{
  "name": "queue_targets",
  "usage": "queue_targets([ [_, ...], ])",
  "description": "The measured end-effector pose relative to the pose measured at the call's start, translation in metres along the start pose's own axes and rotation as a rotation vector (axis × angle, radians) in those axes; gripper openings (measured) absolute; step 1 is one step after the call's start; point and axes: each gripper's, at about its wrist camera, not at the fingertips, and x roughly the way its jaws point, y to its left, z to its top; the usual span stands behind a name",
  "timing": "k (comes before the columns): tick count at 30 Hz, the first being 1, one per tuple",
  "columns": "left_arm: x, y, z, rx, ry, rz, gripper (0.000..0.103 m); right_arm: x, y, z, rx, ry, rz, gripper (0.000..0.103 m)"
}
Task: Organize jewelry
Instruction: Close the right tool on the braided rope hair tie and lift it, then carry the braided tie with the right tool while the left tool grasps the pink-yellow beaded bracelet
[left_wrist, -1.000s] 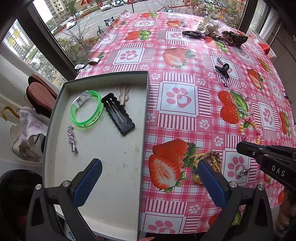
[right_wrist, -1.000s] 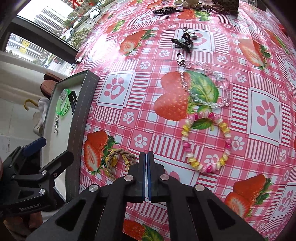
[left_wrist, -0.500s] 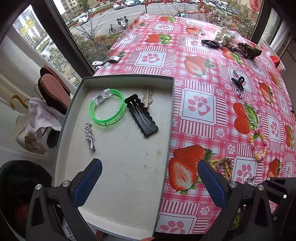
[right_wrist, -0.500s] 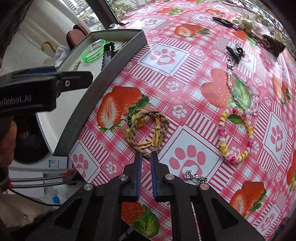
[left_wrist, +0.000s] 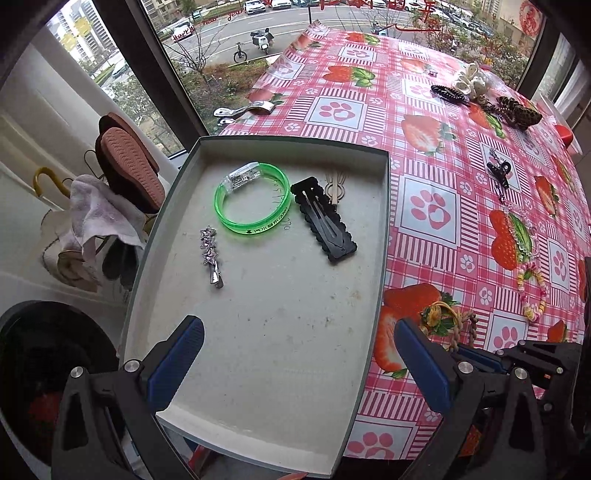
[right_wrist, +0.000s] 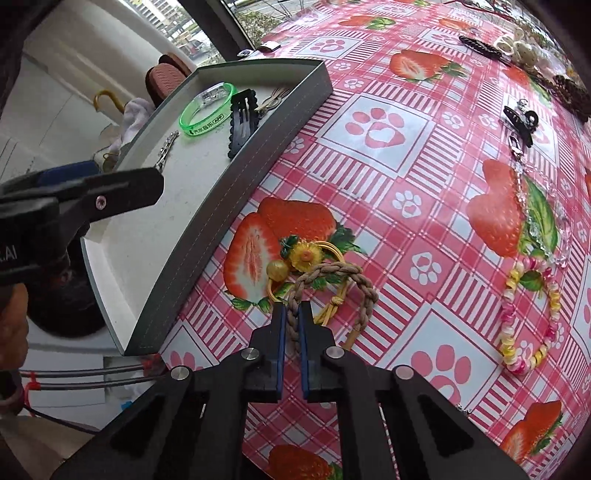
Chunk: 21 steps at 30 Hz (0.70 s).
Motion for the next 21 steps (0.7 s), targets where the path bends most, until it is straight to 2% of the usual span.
queue_targets([
  [8,0.002,-0.005,0.000,0.007,0.003,-0.016,0.103,-0.019,-0.034,0.005,0.165,-0.006,0.058,0.008],
  [13,0.002,-0.010,0.001,0.027,0.001,-0.021,0.103,-0.019,-0.037,0.012,0.190,-0.015,0.050,0.008],
  [21,0.001,-0.043,0.000,0.127,0.003,-0.062,0.103,-0.049,-0.090,-0.007,0.344,-0.055,0.000,0.008],
])
